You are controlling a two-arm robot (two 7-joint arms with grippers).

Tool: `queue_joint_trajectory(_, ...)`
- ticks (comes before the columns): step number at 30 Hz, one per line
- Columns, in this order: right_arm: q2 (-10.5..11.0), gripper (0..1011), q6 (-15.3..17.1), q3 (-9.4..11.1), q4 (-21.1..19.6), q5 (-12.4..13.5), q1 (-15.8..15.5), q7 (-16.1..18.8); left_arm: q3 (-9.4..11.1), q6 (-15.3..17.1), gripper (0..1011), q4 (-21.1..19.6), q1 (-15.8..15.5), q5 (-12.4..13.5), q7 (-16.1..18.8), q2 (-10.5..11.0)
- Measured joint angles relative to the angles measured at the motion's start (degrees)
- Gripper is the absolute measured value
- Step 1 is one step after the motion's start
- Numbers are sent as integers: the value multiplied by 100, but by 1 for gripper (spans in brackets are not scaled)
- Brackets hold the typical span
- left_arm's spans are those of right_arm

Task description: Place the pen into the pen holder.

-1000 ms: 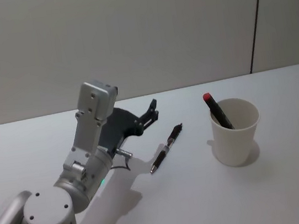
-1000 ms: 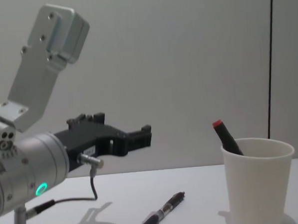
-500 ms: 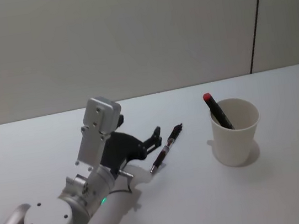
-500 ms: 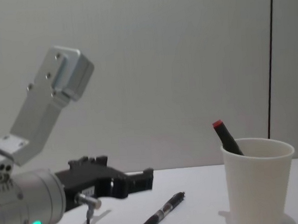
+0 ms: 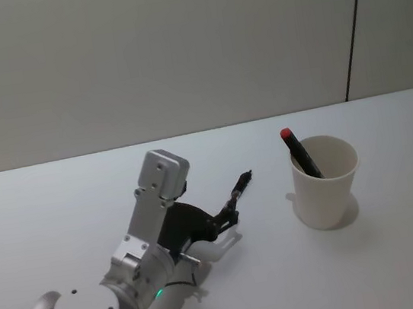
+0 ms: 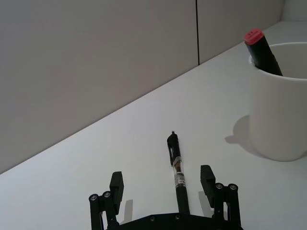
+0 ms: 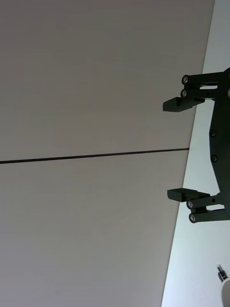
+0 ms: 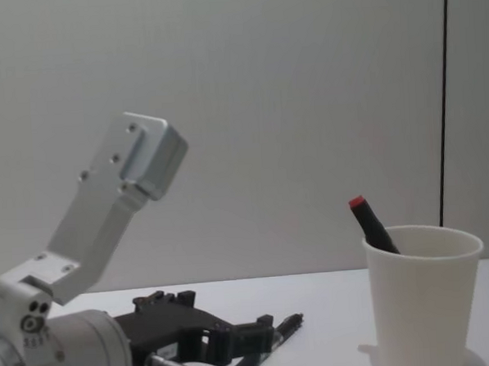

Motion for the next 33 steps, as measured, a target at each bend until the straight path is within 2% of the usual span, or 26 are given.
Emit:
queue_joint_trajectory(16, 4, 1002, 0, 3, 0, 0, 0, 0, 137, 565, 1001, -46, -107, 468, -151, -210)
queue_joint_trajectory(33, 4, 1001, -1, 2, 0, 0, 0, 0, 149, 854, 1001, 106, -157, 530, -170, -329)
